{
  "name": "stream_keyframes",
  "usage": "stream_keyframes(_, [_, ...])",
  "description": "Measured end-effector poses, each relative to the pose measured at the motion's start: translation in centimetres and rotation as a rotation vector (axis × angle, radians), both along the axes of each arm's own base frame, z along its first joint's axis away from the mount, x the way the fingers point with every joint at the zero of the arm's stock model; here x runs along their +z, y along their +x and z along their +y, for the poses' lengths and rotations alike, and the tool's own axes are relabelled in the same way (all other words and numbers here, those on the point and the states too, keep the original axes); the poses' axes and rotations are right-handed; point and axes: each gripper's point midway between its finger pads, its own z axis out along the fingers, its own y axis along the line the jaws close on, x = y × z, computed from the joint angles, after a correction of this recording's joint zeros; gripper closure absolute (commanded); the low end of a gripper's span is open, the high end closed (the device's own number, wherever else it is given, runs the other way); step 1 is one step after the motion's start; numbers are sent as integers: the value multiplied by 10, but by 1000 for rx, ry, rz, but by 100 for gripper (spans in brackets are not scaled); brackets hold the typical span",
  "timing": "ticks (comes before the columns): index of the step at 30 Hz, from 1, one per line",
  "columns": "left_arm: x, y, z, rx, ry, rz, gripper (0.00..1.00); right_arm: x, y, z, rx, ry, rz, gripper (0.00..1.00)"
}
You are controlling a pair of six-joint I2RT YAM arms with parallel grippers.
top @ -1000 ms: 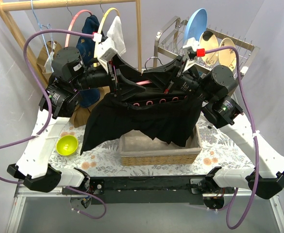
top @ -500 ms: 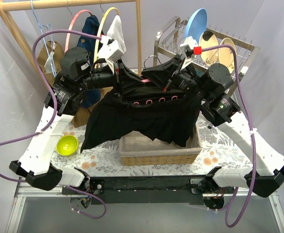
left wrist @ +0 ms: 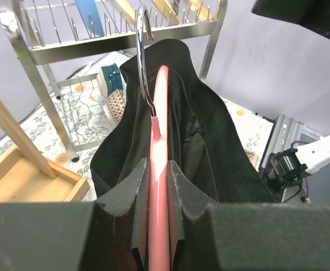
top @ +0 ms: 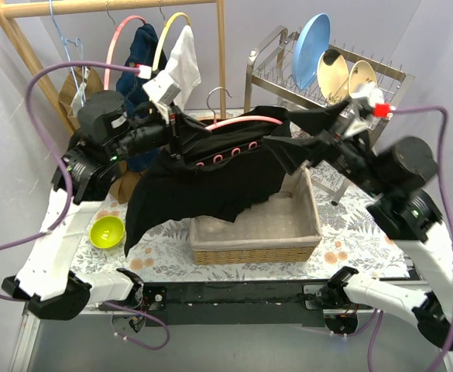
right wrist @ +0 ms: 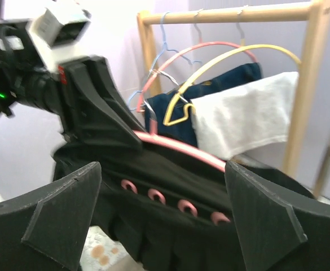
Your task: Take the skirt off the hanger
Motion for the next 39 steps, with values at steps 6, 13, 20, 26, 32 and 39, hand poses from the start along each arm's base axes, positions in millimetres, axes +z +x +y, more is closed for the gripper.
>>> stream_keyframes(6, [49, -35, 23, 11, -59, -97, 100, -19, -5, -27, -99, -56, -18, 6])
stream_keyframes(13, [95, -76, 49, 15, -139, -217, 100, -82, 19, -22, -159, -222, 35, 2])
stream_keyframes(20, [100, -95, 55, -18, -148, -228, 100, -89, 25, -37, -241, -274, -26, 2])
stream_keyframes(26, [88, -101, 51, -57, -133, -188, 100, -81, 25, -39, -252, -313, -114, 9])
stream_keyframes(32, [76, -100, 48, -73, -121, -157, 100, -93, 25, -27, -200, -361, -159, 72])
stream_keyframes(39, [84, -88, 60, 45, -165, -169, 100, -105, 38, -34, -278, -317, -91, 99])
